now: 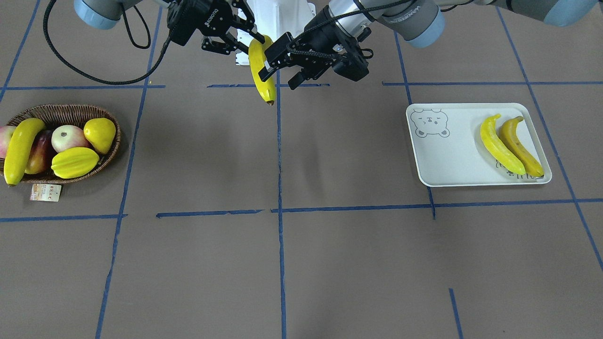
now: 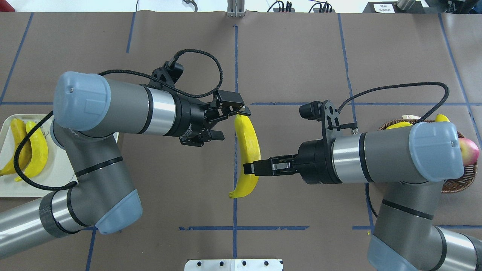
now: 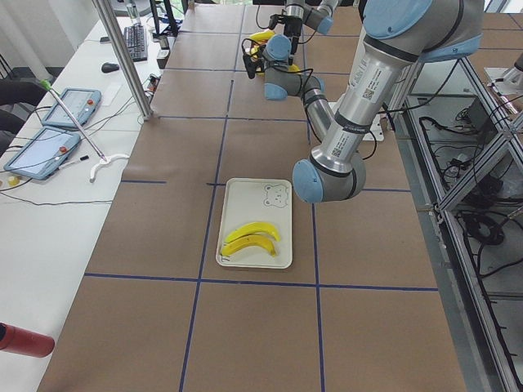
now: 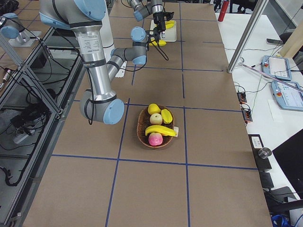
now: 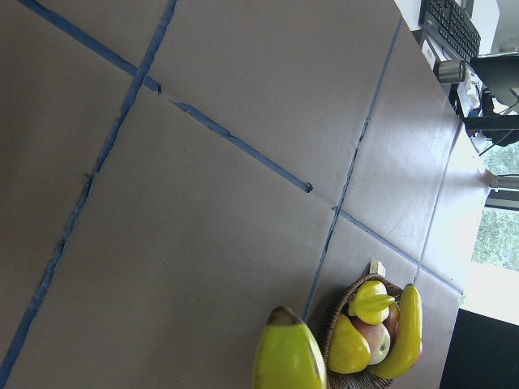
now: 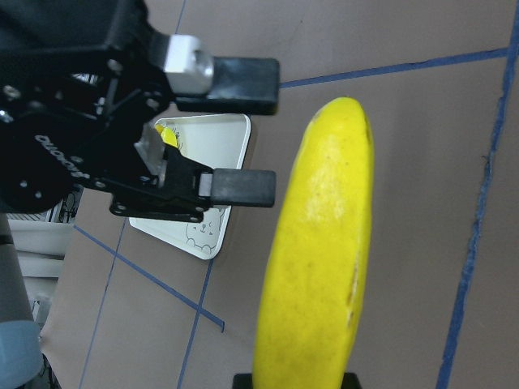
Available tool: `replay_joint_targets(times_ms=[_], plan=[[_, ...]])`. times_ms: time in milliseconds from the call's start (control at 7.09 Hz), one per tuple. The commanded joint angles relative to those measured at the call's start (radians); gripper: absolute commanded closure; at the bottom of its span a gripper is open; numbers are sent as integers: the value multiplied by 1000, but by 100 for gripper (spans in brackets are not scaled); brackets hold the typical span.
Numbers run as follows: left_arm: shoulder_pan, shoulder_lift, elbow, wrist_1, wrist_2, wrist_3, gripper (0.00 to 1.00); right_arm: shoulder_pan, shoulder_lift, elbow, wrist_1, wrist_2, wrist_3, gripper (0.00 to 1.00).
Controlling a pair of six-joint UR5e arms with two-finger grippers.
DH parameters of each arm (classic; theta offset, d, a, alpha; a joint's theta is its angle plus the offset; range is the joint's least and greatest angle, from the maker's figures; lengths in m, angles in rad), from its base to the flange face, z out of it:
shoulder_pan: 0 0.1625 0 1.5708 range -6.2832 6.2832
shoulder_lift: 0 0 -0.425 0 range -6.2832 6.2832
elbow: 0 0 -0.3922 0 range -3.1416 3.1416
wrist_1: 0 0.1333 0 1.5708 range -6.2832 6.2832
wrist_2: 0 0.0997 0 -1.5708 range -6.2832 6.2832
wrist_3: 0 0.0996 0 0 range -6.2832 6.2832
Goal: Transfer all bananas from basket to plate
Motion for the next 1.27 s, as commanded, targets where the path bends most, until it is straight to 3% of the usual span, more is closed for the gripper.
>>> replay_joint_targets(times_ms=[0, 564, 705, 847, 988, 1129], plan=[[41, -4, 7, -5, 10, 0, 2, -3, 4, -2, 0, -5, 0, 99], [46, -10, 6, -6, 10, -2, 12, -3, 4, -4, 0, -5, 0, 99], [46, -10, 6, -6, 10, -6, 60, -3, 4, -4, 0, -5, 0, 99], [46, -8, 6, -8, 10, -17, 99, -3, 4, -4, -1, -5, 0, 98], [46, -8, 6, -8, 10, -15, 100, -3, 6, -4, -1, -5, 0, 91], [47, -7, 15, -6, 10, -17, 100, -4, 6, -7, -1, -4, 0, 4]])
